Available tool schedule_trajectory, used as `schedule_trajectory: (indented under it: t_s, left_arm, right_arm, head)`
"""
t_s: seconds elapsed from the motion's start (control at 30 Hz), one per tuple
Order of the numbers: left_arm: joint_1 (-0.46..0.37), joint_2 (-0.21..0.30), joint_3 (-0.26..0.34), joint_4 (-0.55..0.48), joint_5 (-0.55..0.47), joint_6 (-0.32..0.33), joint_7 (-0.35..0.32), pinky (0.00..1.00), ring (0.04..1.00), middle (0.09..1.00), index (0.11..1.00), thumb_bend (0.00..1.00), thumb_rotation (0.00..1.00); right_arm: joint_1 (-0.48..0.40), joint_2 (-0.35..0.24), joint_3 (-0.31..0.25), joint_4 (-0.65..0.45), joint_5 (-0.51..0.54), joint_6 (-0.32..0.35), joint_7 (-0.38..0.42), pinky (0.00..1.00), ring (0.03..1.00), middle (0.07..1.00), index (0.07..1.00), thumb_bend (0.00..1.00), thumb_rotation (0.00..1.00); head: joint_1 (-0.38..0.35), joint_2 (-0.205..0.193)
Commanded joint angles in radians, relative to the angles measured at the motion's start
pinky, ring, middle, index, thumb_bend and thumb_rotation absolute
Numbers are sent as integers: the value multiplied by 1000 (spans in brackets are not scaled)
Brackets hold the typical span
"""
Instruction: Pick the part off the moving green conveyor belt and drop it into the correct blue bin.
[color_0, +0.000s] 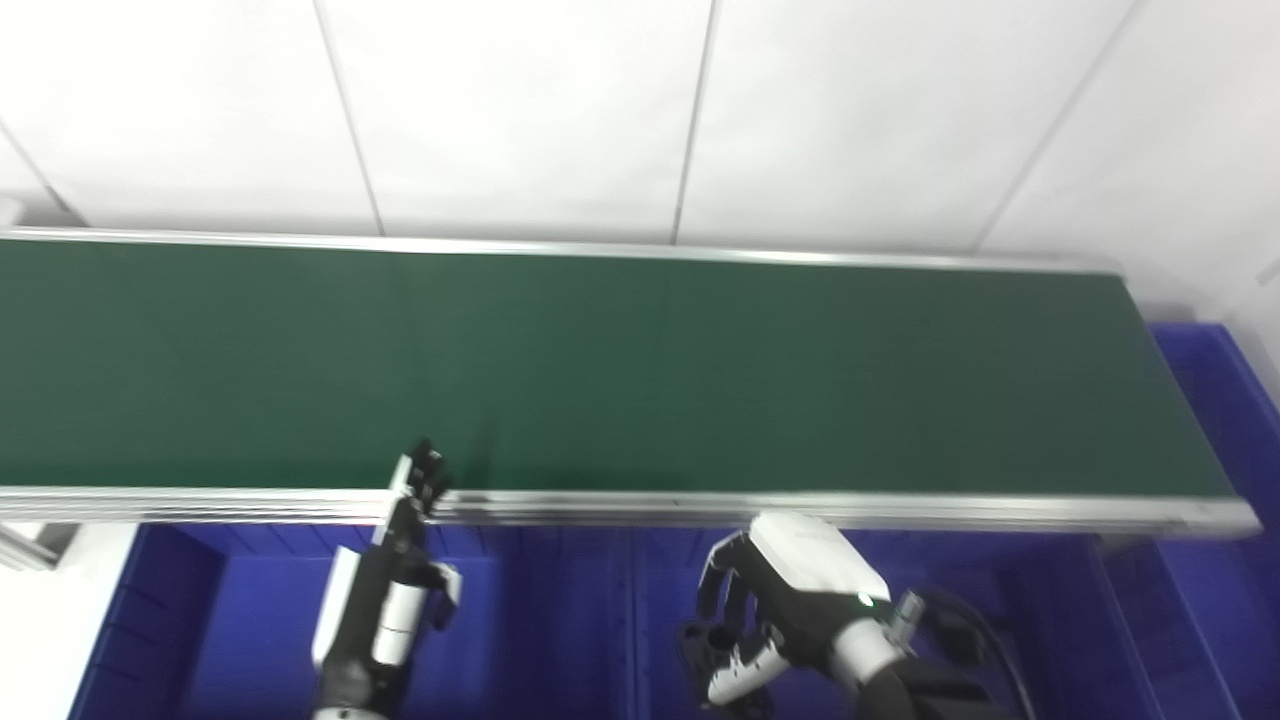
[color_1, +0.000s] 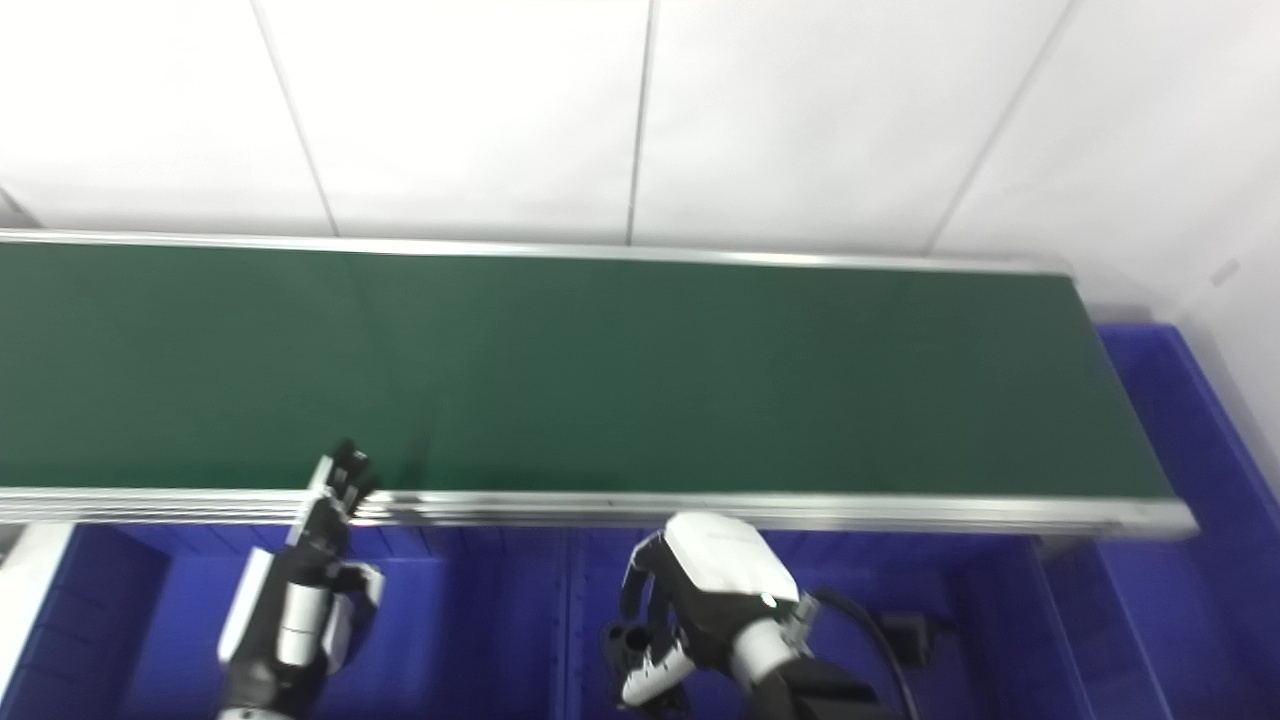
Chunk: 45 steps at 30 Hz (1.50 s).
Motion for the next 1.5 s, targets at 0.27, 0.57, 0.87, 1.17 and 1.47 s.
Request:
schedule_trajectory:
  t_s: [0.27,0.57,0.87,1.17,1.47]
  left_arm:
    - [4,6,27,-155,-70,160,-32,0,965,977,1000,558,996]
    - [14,-8,9,-172,-28,159,-20,834,946,969,1000,539,993]
    - [42,-27,-18,-165,18,119,-17,914,928,959,1000,586,977]
    - [79,-56,-67,-137,107,40,10,889,919,948,1000,616,924]
    - [101,-91,-102,-117,192,-16,60,896,929,964,1000,630,957]
  right_arm:
    - [3,3,-27,174,-184,-112,-236,704,732,772,768,986,438]
    - [28,-8,-38,175,-169,-154,-285,896,870,865,811,1000,692]
    - [103,3,-82,64,137,-179,-432,608,723,770,770,946,945]
    - [339,185,-148,-71,892,-252,-664,605,713,771,780,844,1000]
    - [349,256,-257,258,1328,-668,-903,706,745,783,804,786,993]
  head:
    - [-3,14]
    - [44,3]
    - [130,-12]
    - [279,-30]
    - [375,-24]
